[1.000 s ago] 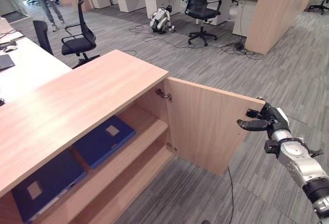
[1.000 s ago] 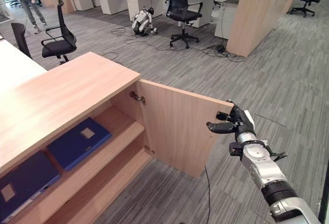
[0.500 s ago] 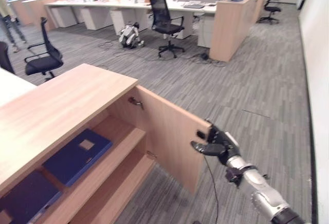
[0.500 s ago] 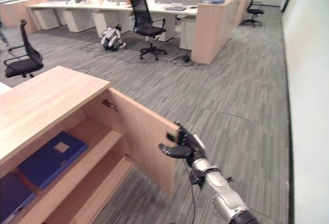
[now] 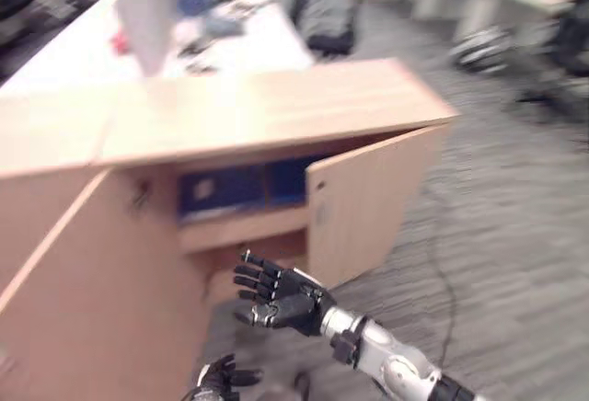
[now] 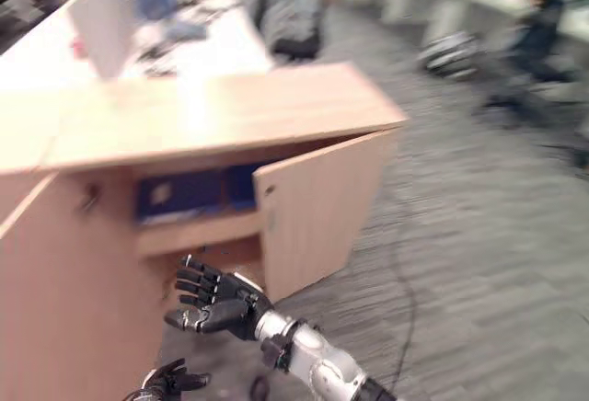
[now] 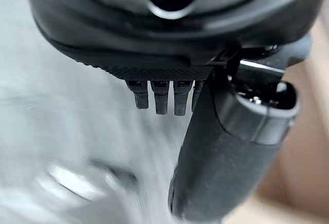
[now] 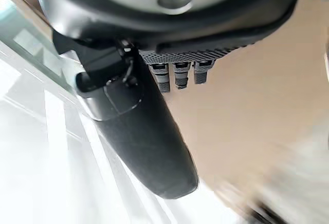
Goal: Put the empty folder in the office cabinet
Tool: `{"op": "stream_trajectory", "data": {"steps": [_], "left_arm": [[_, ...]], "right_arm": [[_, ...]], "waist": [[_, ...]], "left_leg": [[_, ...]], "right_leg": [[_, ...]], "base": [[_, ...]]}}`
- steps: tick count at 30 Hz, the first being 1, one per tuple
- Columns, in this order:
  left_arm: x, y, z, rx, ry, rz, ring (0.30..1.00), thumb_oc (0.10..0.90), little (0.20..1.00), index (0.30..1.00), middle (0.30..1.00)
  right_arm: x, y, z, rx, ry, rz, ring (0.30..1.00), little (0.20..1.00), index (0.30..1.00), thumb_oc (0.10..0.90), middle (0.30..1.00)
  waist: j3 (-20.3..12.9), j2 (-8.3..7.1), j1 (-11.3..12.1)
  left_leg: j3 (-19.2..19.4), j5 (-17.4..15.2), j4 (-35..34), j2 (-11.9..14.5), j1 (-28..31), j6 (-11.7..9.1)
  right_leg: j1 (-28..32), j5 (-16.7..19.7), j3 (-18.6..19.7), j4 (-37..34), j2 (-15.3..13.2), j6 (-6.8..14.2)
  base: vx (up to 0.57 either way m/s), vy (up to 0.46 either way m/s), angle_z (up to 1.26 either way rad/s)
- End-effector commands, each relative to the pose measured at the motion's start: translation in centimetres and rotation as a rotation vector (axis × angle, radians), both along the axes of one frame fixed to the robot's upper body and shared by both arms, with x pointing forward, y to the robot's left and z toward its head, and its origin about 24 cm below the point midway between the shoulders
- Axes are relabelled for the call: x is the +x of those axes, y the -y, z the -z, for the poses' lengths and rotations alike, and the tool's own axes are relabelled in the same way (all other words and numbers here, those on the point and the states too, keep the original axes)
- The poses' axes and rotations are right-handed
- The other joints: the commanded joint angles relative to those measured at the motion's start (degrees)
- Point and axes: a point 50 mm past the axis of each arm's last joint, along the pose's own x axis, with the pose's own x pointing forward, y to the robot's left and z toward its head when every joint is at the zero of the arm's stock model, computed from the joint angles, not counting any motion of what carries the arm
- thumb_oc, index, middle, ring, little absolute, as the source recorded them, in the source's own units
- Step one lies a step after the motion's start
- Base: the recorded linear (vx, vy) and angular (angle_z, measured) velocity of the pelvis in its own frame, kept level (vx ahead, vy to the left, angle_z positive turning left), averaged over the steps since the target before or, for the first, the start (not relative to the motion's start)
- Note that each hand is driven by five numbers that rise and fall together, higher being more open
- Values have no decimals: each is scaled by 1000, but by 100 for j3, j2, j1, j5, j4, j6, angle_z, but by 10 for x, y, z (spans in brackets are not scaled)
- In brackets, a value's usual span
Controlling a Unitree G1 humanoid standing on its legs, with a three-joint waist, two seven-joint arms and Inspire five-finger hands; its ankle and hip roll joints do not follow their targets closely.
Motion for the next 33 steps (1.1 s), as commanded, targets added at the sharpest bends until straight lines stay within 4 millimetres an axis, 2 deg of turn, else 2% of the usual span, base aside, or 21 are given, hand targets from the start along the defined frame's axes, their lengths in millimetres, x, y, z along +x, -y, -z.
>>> {"op": "stream_trajectory", "data": {"steps": [1,8,9,10,12,13,14,15,16,17,18,19,20,21,22,23,26,27,28,30,33], "left_arm": [[-11,7,3,-51,-11,6,900,800,900,900,900],[0,14,3,-112,33,-7,900,800,900,900,900],[3,14,2,-118,43,-11,900,800,900,900,900],[10,14,1,-123,75,-27,900,800,900,900,900],[10,14,1,-123,75,-27,900,800,900,900,900],[20,17,-1,-138,119,-39,900,800,900,900,900],[20,18,-1,-145,124,-48,900,800,900,900,900],[18,20,0,-155,122,-54,900,800,900,900,900],[16,21,0,-157,124,-59,900,800,900,900,900],[16,21,0,-157,124,-59,900,800,900,900,900],[16,22,0,-161,131,-96,900,800,900,900,900],[-2,0,-1,-145,104,-143,900,800,900,900,900],[-2,0,-1,-144,104,-143,900,800,900,900,900],[-16,-16,-3,-97,93,-216,900,800,900,900,900],[-11,-31,-9,-32,117,-242,900,800,900,900,900],[-8,-39,-11,-13,132,-307,900,800,900,900,900],[-2,-43,-13,15,127,-322,900,800,900,900,900],[28,-30,-17,-15,247,-310,900,800,900,900,900],[28,-30,-17,-15,247,-310,900,800,900,900,900],[68,-44,-44,27,472,-282,900,800,900,900,900],[85,-62,-61,95,540,-255,900,800,900,900,900]], "right_arm": [[17,-5,-43,167,172,25,900,900,900,800,900],[36,17,-32,-34,232,53,900,900,900,800,900],[37,20,-26,-75,226,60,900,900,900,800,900],[43,36,-11,-186,208,102,900,900,900,800,900],[44,36,-11,-186,209,103,900,900,900,800,900],[46,50,10,-319,178,126,900,900,900,800,900],[44,60,29,-414,127,139,900,900,900,800,900],[36,71,48,-520,84,140,900,900,900,800,900],[28,82,65,-617,39,147,900,900,900,800,900],[28,82,65,-617,39,147,900,900,900,800,900],[12,105,95,-773,-83,217,900,900,900,800,900],[7,130,105,-817,-169,345,900,900,900,800,900],[7,130,105,-816,-169,345,900,900,900,800,900],[-16,163,124,-903,-332,526,900,900,900,800,900],[-44,191,140,-935,-565,748,900,900,900,800,900],[-77,214,149,-797,-822,1048,900,900,900,800,900],[-90,223,151,-762,-910,1164,900,900,900,800,900],[-114,233,154,-722,-1016,1286,900,900,900,800,900],[-114,233,154,-722,-1016,1286,900,900,900,800,900],[-129,252,150,-733,-1053,1385,900,900,900,800,900],[-131,251,150,-753,-1054,1355,900,900,900,800,900]], "waist": [[68,-326,41],[268,-446,302],[303,-467,339],[434,-506,389],[416,-504,372],[518,-541,392],[508,-570,402],[484,-585,378],[458,-585,364],[440,-586,356],[410,-596,359],[388,-569,391],[388,-572,388],[360,-529,426],[225,-418,408],[70,-271,261],[-7,-222,125],[-121,-158,-41],[-121,-158,-40],[-244,-27,-162],[-296,10,-246]], "left_leg": [[-878,678,-1834,61,684,-369],[-1809,850,-1724,74,459,-774],[-1866,870,-1689,80,388,-837],[-1549,873,-1462,108,5,-928],[-1566,879,-1438,94,-35,-927],[-286,713,-1307,431,-310,-803],[436,624,-1282,695,-383,-740],[1037,602,-1282,938,-359,-716],[1369,658,-1265,1089,-345,-745],[1359,669,-1265,1088,-371,-744],[1557,739,-1254,1225,-331,-812],[1515,745,-1238,1253,-310,-841],[1511,745,-1236,1252,-311,-842],[1445,675,-1250,1298,-221,-848],[1386,535,-1504,1359,101,-883],[1281,458,-1758,1411,338,-980],[1334,564,-1814,1370,334,-971],[1365,483,-1834,1334,415,-994],[1365,483,-1834,1334,415,-994],[1365,415,-1834,1217,488,-968],[1476,346,-1834,1181,575,-940]], "right_leg": [[-351,699,-6,-588,-115,253],[-148,655,-969,-971,7,144],[-120,656,-1111,-1027,10,138],[-61,670,-1445,-1139,-63,159],[-84,685,-1464,-1145,-66,167],[-30,740,-1783,-1223,-203,219],[-30,770,-2003,-1267,-275,238],[17,765,-2247,-1305,-317,234],[38,773,-2420,-1345,-330,226],[16,781,-2429,-1346,-329,226],[52,808,-2684,-1435,-333,200],[58,844,-2827,-1482,-362,215],[60,844,-2831,-1484,-362,215],[44,909,-3080,-1542,-427,229],[32,917,-3166,-1580,-436,256],[170,763,-3028,-1599,-380,266],[178,861,-3083,-1599,-427,250],[261,861,-3057,-1599,-472,256],[261,861,-3057,-1599,-472,256],[275,928,-3018,-1599,-588,303],[269,984,-2924,-1599,-647,362]], "base": [[49,-227,169],[22,-262,109],[-5,-268,88],[-16,-156,81],[-43,-54,103],[-75,-56,106],[-90,-87,81],[-52,-70,77],[-34,-42,118],[-44,-52,130],[-33,-24,132],[-30,-26,70],[-12,33,77],[16,100,128],[189,189,139],[124,211,129],[132,196,36],[105,155,-30],[171,328,-20],[111,309,4],[54,157,-11]]}}
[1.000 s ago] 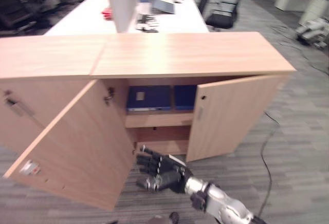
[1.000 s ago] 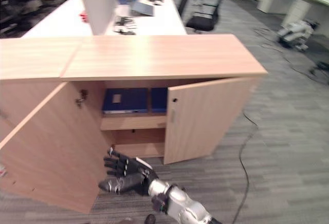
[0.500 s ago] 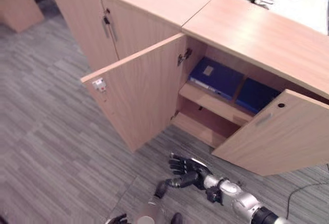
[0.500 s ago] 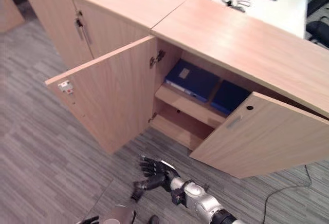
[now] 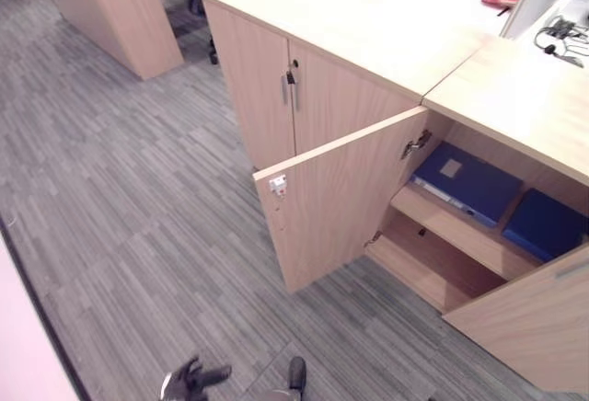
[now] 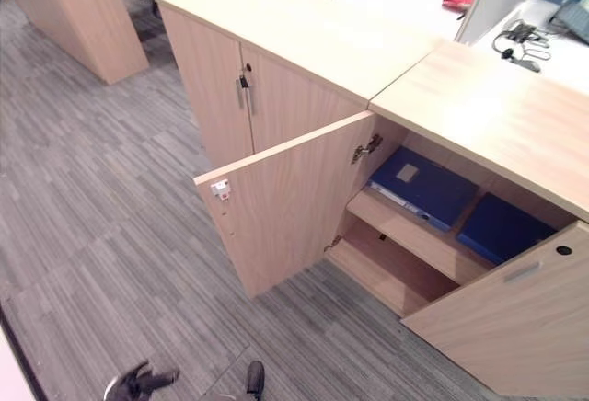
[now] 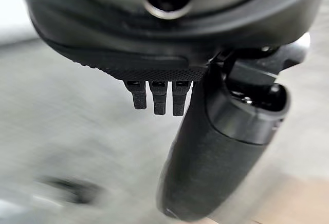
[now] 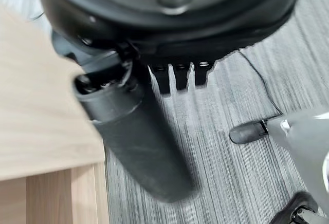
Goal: Put the empty folder in the office cabinet
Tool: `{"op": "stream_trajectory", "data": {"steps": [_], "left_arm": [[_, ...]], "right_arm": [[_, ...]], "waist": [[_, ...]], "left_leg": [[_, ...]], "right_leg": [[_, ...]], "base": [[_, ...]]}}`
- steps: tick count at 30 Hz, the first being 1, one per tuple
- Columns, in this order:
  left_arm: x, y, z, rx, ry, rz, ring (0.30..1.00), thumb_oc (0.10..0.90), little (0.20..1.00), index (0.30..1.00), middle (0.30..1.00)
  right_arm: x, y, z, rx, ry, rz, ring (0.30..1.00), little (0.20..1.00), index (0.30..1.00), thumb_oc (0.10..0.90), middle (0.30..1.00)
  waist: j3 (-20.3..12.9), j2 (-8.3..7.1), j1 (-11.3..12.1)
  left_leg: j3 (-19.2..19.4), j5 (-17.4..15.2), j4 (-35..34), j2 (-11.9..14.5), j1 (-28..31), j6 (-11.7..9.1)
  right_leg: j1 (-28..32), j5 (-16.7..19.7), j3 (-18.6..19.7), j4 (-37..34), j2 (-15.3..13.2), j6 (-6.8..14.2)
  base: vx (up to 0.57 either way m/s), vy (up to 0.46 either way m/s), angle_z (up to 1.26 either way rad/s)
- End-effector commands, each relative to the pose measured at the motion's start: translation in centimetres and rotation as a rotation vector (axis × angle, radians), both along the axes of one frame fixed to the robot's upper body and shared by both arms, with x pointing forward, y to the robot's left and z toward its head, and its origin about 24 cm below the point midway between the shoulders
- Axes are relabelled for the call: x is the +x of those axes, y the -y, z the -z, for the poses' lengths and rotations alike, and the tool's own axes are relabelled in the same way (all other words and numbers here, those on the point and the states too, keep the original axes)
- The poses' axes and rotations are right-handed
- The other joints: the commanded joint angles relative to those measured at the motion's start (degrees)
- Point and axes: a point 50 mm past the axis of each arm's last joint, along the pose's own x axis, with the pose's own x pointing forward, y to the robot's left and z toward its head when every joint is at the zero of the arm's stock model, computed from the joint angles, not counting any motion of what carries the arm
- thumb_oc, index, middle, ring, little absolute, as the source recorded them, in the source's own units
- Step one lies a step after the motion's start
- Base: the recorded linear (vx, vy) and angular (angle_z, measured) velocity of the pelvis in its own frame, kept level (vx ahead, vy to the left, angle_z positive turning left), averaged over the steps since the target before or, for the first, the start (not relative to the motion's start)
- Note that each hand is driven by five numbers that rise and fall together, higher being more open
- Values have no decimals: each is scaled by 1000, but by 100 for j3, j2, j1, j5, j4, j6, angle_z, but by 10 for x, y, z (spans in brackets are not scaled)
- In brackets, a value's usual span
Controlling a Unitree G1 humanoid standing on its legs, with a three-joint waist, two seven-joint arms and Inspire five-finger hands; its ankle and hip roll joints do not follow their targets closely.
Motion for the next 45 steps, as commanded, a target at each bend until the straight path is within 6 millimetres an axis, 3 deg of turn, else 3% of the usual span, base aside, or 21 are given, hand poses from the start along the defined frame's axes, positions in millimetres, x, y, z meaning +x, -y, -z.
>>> {"op": "stream_trajectory", "data": {"steps": [1,8,14,15,17,20,21,24,25,26,27,31,33,39,40,41,44,45], "left_arm": [[18,-38,-23,152,71,-74,900,800,900,900,900],[92,-34,-98,360,350,223,900,800,900,900,900],[129,-32,-129,562,346,381,900,800,900,900,900],[148,-32,-145,610,360,411,900,800,900,900,900],[168,-28,-161,646,377,438,900,800,900,900,900],[195,-9,-188,687,449,526,900,800,900,900,900],[208,17,-203,689,530,619,900,800,900,900,900],[213,32,-207,663,573,655,900,800,900,900,900],[218,64,-214,601,666,726,900,800,900,900,900],[218,79,-217,572,704,758,900,800,900,900,900],[218,79,-217,572,704,758,900,800,900,900,900],[212,144,-222,510,832,948,900,800,900,900,900],[203,167,-216,431,863,1005,900,800,900,900,900],[149,248,-178,12,844,1222,900,800,900,900,900],[149,248,-178,11,844,1224,900,800,900,900,900],[132,270,-168,-84,798,1323,900,800,900,900,900],[102,327,-160,-366,697,1385,900,800,900,900,900],[82,358,-179,-433,730,1563,900,800,900,900,900]], "right_arm": [[16,24,-10,-86,40,-40,900,900,900,800,900],[7,14,-6,-42,20,-118,900,900,900,800,900],[3,9,-4,-15,15,-145,900,900,900,800,900],[1,9,-4,-11,12,-145,900,900,900,800,900],[1,10,-4,-12,10,-152,900,900,900,800,900],[2,11,-4,-11,19,-156,900,900,900,800,900],[2,10,-4,-5,32,-150,900,900,900,800,900],[2,9,-4,-4,37,-147,900,900,900,800,900],[3,9,-4,-7,42,-141,900,900,900,800,900],[3,9,-4,-9,43,-140,900,900,900,800,900],[3,9,-4,-9,43,-139,900,900,900,800,900],[4,4,-3,1,48,-132,900,900,900,800,900],[5,1,-2,2,49,-133,900,900,900,800,900],[18,-13,1,31,63,-101,900,900,900,800,900],[17,-13,1,31,63,-99,900,900,900,800,900],[22,-18,1,41,71,-92,900,900,900,800,900],[47,-34,1,82,112,-83,900,900,900,800,900],[69,-43,-3,93,160,-133,900,900,900,800,900]], "waist": [[-304,305,9],[-354,280,-181],[-390,229,-361],[-399,216,-455],[-416,212,-559],[-404,190,-662],[-395,166,-708],[-398,143,-729],[-382,108,-785],[-388,92,-808],[-389,93,-803],[-369,6,-896],[-346,-14,-912],[-240,-22,-880],[-241,-22,-872],[-172,-5,-867],[35,67,-903],[128,164,-985]], "left_leg": [[-384,-773,-44,716,358,-795],[-169,-895,-44,642,477,-719],[8,-927,-44,645,544,-695],[49,-936,-44,653,557,-694],[94,-938,-44,657,571,-693],[131,-942,-44,656,579,-687],[166,-940,-44,653,584,-683],[184,-939,-44,647,585,-680],[211,-938,-44,660,592,-676],[222,-937,-44,661,583,-672],[224,-938,-44,661,583,-672],[271,-933,-44,674,582,-651],[281,-935,-44,681,587,-642],[229,-935,-44,658,562,-597],[227,-936,-44,658,563,-597],[217,-957,-44,652,574,-594],[157,-866,-44,620,445,-593],[159,-871,-44,610,416,-597]], "right_leg": [[-436,305,216,-208,172,59],[-450,391,446,-208,97,176],[-488,438,611,-208,73,241],[-495,448,658,-208,71,258],[-502,464,702,-208,70,282],[-520,493,740,-208,63,314],[-527,503,770,-208,65,326],[-536,513,789,-208,65,330],[-539,522,812,-208,60,334],[-555,532,824,-208,59,338],[-556,532,826,-208,59,339],[-586,559,883,-208,60,343],[-593,564,892,-208,60,338],[-588,542,882,-208,73,314],[-587,541,880,-208,73,314],[-560,522,877,-208,81,317],[-653,562,858,-208,63,293],[-705,555,892,-208,61,297]], "base": [[49,110,-28],[26,72,-22],[11,21,-23],[-15,13,-20],[-14,9,-12],[-38,-1,-13],[-37,-1,-13],[-19,-3,0],[0,0,0],[-29,-5,3],[-9,-3,5],[-28,-21,5],[-29,-16,-3],[-12,-8,0],[-10,-22,10],[-29,-27,10],[-99,-53,4],[-94,-41,14]]}}
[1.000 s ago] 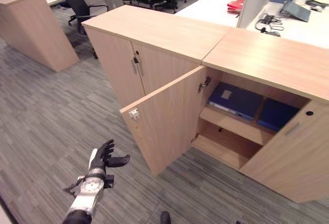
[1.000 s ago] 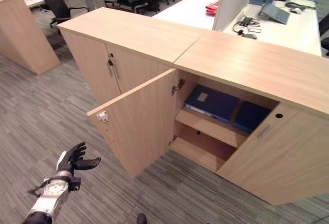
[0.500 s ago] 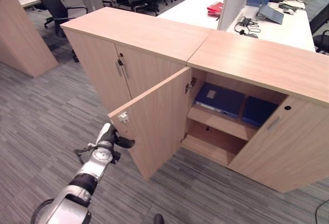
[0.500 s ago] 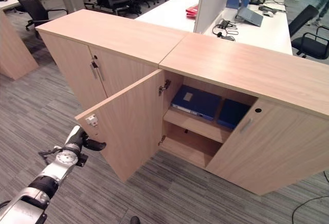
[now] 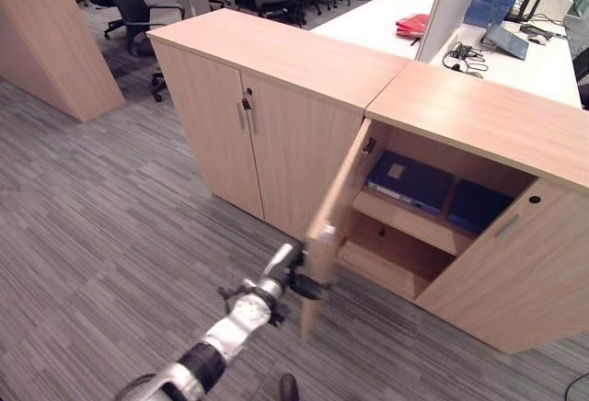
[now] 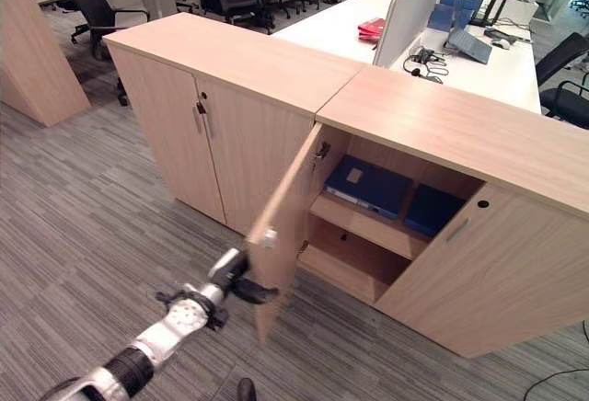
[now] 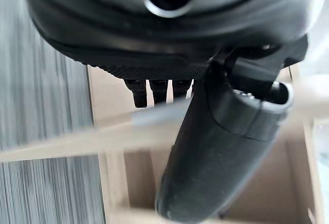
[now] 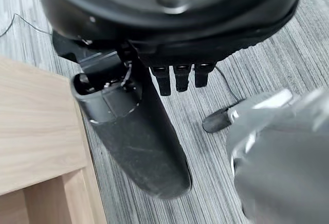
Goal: Put the empty folder in the office cabinet
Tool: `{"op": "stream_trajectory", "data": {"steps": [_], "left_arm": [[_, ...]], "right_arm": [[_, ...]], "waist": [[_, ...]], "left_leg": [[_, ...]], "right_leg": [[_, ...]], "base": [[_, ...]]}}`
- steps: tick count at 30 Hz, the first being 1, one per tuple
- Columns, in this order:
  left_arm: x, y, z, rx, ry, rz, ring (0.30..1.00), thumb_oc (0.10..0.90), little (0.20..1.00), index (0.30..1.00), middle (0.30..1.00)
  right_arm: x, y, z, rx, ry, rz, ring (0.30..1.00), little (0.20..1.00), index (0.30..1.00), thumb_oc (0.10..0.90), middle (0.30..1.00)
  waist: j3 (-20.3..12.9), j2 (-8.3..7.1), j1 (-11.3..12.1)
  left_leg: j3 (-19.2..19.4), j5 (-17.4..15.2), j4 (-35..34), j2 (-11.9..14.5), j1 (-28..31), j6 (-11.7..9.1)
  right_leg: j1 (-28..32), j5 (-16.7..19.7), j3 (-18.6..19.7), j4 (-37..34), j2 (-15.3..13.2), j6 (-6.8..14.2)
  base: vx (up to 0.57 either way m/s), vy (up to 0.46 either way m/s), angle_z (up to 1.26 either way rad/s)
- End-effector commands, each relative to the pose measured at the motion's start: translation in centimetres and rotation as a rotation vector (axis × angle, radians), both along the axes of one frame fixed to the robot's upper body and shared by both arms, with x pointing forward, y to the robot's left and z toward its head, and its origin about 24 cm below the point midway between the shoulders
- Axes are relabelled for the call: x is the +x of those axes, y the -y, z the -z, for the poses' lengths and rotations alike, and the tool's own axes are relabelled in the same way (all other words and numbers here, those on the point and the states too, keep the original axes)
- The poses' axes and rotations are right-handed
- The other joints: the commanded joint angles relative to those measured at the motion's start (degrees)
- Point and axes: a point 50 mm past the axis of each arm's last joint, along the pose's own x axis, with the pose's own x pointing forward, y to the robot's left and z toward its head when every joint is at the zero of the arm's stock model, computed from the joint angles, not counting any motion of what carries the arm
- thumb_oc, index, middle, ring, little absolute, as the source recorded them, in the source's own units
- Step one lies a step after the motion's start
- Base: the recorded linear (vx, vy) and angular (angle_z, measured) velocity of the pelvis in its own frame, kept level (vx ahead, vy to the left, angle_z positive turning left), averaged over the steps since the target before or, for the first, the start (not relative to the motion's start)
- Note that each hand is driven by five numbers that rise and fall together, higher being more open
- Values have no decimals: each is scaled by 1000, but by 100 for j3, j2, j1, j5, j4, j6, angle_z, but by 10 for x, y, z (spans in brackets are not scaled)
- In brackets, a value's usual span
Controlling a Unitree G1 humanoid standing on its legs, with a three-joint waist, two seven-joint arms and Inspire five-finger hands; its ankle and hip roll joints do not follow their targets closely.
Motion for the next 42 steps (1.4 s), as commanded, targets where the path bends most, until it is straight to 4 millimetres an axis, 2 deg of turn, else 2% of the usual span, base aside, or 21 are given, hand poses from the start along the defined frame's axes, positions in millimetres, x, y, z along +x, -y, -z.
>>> {"op": "stream_trajectory", "data": {"steps": [1,3,4,13,14,18,21,24,25,26,27,28,31,33,34,36,37,38,39,40,42], "left_arm": [[-28,142,-108,-336,220,678,900,800,900,900,900],[-26,139,-124,-310,325,728,900,800,900,900,900],[-26,130,-147,-217,568,815,900,800,900,900,900],[-21,123,-144,-284,503,761,900,800,900,900,900],[-17,113,-137,-281,474,722,900,800,900,900,900],[-12,107,-122,-237,439,691,900,800,900,900,900],[-5,100,-93,-138,367,638,900,800,900,900,900],[0,72,-54,-75,213,538,900,800,900,900,900],[0,72,-54,-75,212,538,900,800,900,900,900],[-3,51,-17,-95,6,391,900,800,900,900,900],[-3,51,-17,-95,6,390,900,800,900,900,900],[-8,38,4,-109,-111,310,900,800,900,900,900],[-32,-23,69,-145,-463,-103,900,800,900,900,900],[-58,-81,102,-42,-602,-396,900,800,900,900,900],[-65,-97,107,8,-621,-441,900,800,900,900,900],[-65,-97,107,8,-620,-441,900,800,900,900,900],[-87,-155,114,142,-645,-651,900,800,900,900,900],[-92,-171,113,167,-631,-723,900,800,900,900,900],[-92,-171,113,167,-630,-723,900,800,900,900,900],[-109,-192,114,176,-640,-851,900,800,900,900,900],[-136,-209,118,165,-682,-981,900,800,900,900,900]], "right_arm": [[59,5,-14,-31,156,-21,900,900,900,800,900],[59,4,-14,-30,164,-25,900,900,900,800,900],[47,12,-12,-38,157,-17,900,900,900,800,900],[11,18,-5,-31,45,39,900,900,900,800,900],[-2,19,-3,-30,15,64,900,900,900,800,900],[-9,19,-2,-26,4,84,900,900,900,800,900],[-6,20,-3,-31,11,72,900,900,900,800,900],[-1,30,-6,-52,49,22,900,900,900,800,900],[-1,30,-6,-52,49,22,900,900,900,800,900],[1,28,-6,-44,49,-29,900,900,900,800,900],[1,28,-6,-44,49,-30,900,900,900,800,900],[1,28,-6,-42,46,-48,900,900,900,800,900],[-1,29,-6,-16,48,-8,900,900,900,800,900],[2,32,-6,-5,65,59,900,900,900,800,900],[2,34,-7,-8,61,50,900,900,900,800,900],[2,34,-7,-8,62,50,900,900,900,800,900],[-5,37,-7,-24,8,-65,900,900,900,800,900],[-10,38,-6,-35,-19,-115,900,900,900,800,900],[-10,38,-6,-34,-19,-116,900,900,900,800,900],[-22,44,-7,-60,-67,-203,900,900,900,800,900],[-20,47,-8,-67,-64,-242,900,900,900,800,900]], "waist": [[448,224,-611],[442,251,-647],[387,337,-695],[319,341,-714],[305,318,-716],[282,285,-742],[272,258,-778],[238,223,-819],[236,223,-818],[224,176,-839],[214,177,-842],[189,155,-856],[108,30,-808],[37,-95,-754],[23,-125,-748],[9,-126,-750],[97,-360,-550],[155,-453,-408],[128,-457,-427],[232,-493,-178],[270,-420,3]], "left_leg": [[-509,-794,-35,454,565,-455],[-482,-771,-35,451,547,-455],[-365,-792,-35,480,592,-480],[-287,-765,-35,580,674,-531],[-287,-753,-35,625,695,-552],[-274,-733,-35,703,723,-589],[-256,-714,-35,777,739,-627],[-193,-691,-35,859,779,-665],[-191,-692,-35,859,779,-666],[-128,-687,-35,936,842,-708],[-128,-665,-35,933,821,-705],[-103,-651,-35,969,832,-719],[-69,-590,-35,1068,856,-757],[-31,-628,-35,1176,954,-761],[17,-644,-35,1184,1013,-740],[17,-630,-35,1181,987,-739],[-106,-836,666,1060,823,-577],[-365,-914,912,849,560,-472],[-380,-906,925,842,516,-469],[-913,-828,882,293,-8,-345],[-1417,-752,549,28,83,-275]], "right_leg": [[21,456,-97,-691,116,262],[-9,471,-85,-691,112,263],[-7,438,-54,-691,114,286],[58,360,-51,-691,204,231],[70,326,-37,-691,254,205],[84,274,-16,-691,329,170],[86,232,20,-691,399,125],[79,202,95,-691,491,78],[78,202,97,-691,491,77],[92,182,161,-691,551,38],[72,198,160,-691,548,34],[64,200,205,-691,577,12],[67,201,282,-691,686,-78],[60,182,446,-691,813,-145],[48,192,522,-691,842,-154],[22,203,522,-691,839,-156],[73,265,727,-691,806,-205],[79,286,729,-691,760,-210],[48,291,714,-691,754,-209],[95,347,736,-691,777,-188],[141,352,880,-691,878,-166]], "base": [[-53,-17,25],[-13,4,-24],[17,-11,-84],[21,-51,-20],[22,-63,-14],[26,-87,-9],[15,-79,-3],[20,-73,-6],[32,-92,-18],[15,-65,-18],[26,-97,-19],[15,-82,-12],[27,-119,-11],[24,-136,-11],[14,-76,-8],[-10,-47,-23],[-29,-104,-41],[-32,-103,-67],[-26,-35,-55],[-7,2,-58],[16,67,-16]]}}
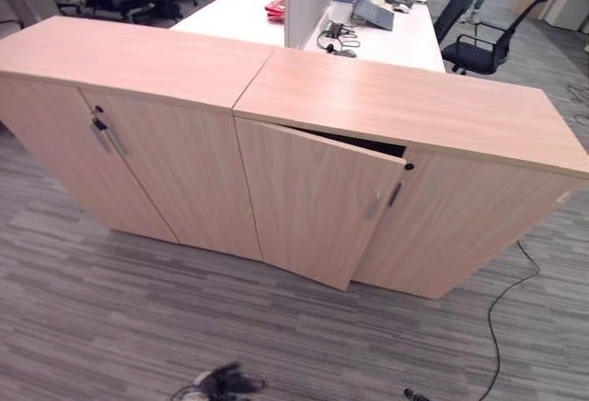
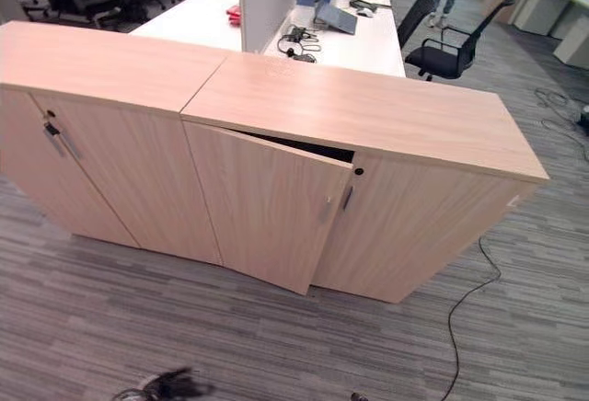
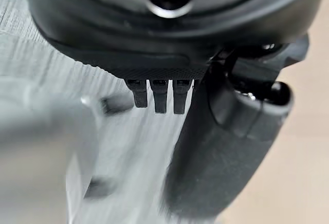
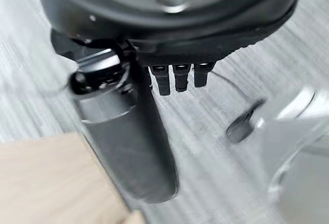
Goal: Put the empty folder in the office cabinet
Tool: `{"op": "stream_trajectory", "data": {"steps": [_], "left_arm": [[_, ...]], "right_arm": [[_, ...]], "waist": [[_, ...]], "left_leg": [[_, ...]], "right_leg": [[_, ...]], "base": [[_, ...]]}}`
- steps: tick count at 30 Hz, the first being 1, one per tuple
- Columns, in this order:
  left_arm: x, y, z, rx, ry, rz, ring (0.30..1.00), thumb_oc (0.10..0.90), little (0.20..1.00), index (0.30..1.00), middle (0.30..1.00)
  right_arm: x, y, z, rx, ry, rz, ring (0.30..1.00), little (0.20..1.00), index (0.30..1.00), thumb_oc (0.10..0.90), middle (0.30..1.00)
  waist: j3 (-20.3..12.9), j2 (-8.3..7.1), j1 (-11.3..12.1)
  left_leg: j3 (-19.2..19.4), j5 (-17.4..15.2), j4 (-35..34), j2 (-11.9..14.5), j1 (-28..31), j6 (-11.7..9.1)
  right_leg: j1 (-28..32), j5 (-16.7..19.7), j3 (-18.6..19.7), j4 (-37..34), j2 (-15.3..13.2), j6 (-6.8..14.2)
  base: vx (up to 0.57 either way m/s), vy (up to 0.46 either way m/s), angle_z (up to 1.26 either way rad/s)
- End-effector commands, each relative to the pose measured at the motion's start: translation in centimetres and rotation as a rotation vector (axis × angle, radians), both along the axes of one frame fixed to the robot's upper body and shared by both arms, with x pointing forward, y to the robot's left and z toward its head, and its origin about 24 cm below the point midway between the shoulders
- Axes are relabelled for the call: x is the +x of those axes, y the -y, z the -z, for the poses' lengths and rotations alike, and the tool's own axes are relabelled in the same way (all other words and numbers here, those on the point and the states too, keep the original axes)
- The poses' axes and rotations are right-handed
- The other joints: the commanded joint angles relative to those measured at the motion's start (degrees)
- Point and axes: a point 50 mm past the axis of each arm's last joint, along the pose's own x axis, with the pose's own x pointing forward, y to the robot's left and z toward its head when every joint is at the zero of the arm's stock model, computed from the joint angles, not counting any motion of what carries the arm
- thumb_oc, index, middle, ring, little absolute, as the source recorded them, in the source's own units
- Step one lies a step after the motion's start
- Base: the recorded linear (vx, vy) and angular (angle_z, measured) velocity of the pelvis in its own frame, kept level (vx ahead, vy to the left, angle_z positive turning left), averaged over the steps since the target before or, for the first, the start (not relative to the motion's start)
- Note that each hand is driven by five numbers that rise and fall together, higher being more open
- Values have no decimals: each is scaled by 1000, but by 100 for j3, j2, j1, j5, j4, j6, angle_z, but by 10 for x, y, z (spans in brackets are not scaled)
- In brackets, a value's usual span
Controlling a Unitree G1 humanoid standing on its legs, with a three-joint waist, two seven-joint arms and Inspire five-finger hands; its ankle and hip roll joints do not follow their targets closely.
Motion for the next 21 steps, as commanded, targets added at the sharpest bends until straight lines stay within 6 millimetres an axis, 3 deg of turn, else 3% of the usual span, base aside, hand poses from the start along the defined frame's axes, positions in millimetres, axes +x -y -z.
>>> {"op": "stream_trajectory", "data": {"steps": [1,2,3,7,11,18,21], "left_arm": [[-17,-4,4,40,-16,-126,900,800,900,900,900],[-17,-4,4,40,-16,-126,900,800,900,900,900],[-37,-8,6,71,-29,-178,900,800,900,900,900],[-76,-7,12,50,-119,-203,900,800,900,900,900],[-92,-6,14,-56,-116,-323,900,800,900,900,900],[-76,3,15,-58,-99,-226,900,800,900,900,900],[-40,16,12,-81,9,-181,900,800,900,900,900]], "right_arm": [[1,18,-5,-57,-12,-87,900,900,900,800,900],[1,18,-5,-57,-12,-87,900,900,900,800,900],[0,16,-4,-51,-9,-57,900,900,900,800,900],[-11,14,-3,-35,-9,5,900,900,900,800,900],[-18,16,-3,-16,-23,12,900,900,900,800,900],[-25,5,0,9,-65,-32,900,900,900,800,900],[-23,-1,2,16,-73,-58,900,900,900,800,900]], "waist": [[285,207,274],[285,207,274],[125,258,345],[-27,306,395],[-35,402,370],[-114,425,288],[-170,437,224]], "left_leg": [[-395,-420,-919,-741,285,627],[-395,-420,-919,-741,285,627],[-475,-347,-1251,-733,549,652],[-529,-376,-1283,-758,684,625],[-504,-427,-1283,-774,746,644],[-439,-505,-1283,-797,790,666],[-435,-546,-1283,-807,818,681]], "right_leg": [[40,103,-133,-280,275,659],[40,103,-133,-280,275,659],[51,64,-135,-280,289,663],[121,-14,-205,-280,250,680],[137,-23,-219,-280,217,702],[133,-8,-185,-280,174,725],[141,-10,-171,-280,162,733]], "base": [[27,83,-24],[101,119,-60],[125,105,-74],[90,84,-27],[36,76,4],[30,47,-1],[24,27,-1]]}}
